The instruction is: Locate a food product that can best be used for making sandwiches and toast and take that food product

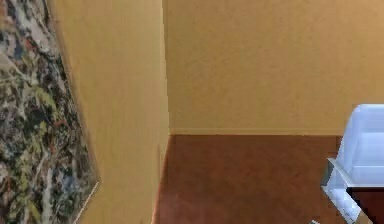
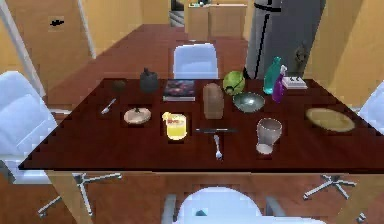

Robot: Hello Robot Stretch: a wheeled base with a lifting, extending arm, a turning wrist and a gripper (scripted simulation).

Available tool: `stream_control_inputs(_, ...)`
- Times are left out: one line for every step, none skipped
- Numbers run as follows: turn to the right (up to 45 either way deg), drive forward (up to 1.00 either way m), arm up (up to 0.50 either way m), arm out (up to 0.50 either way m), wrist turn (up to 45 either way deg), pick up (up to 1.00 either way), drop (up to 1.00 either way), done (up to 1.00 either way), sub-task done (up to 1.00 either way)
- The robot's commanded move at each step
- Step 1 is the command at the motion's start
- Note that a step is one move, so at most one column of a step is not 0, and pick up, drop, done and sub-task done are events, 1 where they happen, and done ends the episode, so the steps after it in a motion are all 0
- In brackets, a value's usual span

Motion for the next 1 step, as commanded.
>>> stream_control_inputs(30.0,0.00,0.00,0.00,0.0,0.00,0.00,0.00,0.00)
